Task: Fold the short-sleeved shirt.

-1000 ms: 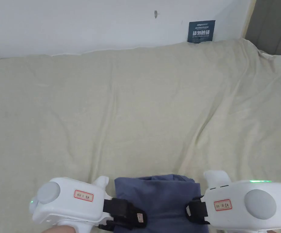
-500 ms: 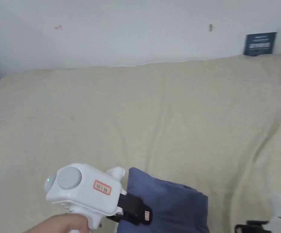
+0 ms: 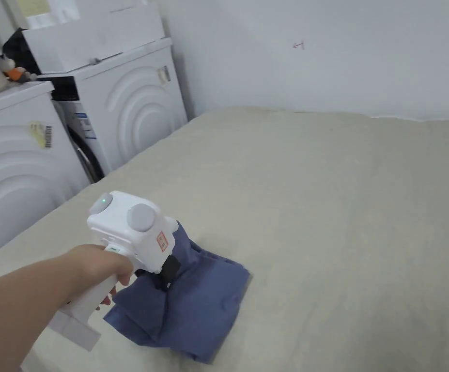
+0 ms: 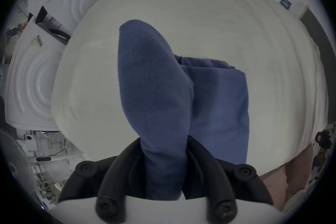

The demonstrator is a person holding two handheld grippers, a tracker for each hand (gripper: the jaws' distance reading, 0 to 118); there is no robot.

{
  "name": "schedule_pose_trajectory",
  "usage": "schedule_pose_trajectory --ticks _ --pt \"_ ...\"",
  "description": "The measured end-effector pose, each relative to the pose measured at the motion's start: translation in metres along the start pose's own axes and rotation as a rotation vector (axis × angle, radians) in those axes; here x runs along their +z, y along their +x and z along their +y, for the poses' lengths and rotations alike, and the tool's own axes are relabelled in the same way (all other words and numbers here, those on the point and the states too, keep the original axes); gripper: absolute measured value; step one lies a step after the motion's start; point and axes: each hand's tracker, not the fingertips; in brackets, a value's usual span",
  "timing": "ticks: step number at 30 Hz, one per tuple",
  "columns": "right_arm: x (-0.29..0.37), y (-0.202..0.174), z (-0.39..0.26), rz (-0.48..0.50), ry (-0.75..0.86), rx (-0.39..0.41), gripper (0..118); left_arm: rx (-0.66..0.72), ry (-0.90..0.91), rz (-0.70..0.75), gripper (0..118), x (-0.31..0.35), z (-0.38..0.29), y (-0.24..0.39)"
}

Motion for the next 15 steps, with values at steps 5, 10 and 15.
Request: schedule_pose_trajectory --ticks 5,10,15 --pt "-0.018 -0.023 0.006 0.011 -0.025 0.024 2 0.064 0.018 -0.009 85 -0.014 0.000 -0.023" --pt "-0.019 -0.035 0.005 0.039 -0.033 0.050 2 0.211 0.132 0.083 103 -0.004 -0.008 -0.061" --pt "-0.007 -0.028 0.002 0.019 0.011 0.049 2 0.301 0.227 0.071 103 0.024 -0.033 -0.060"
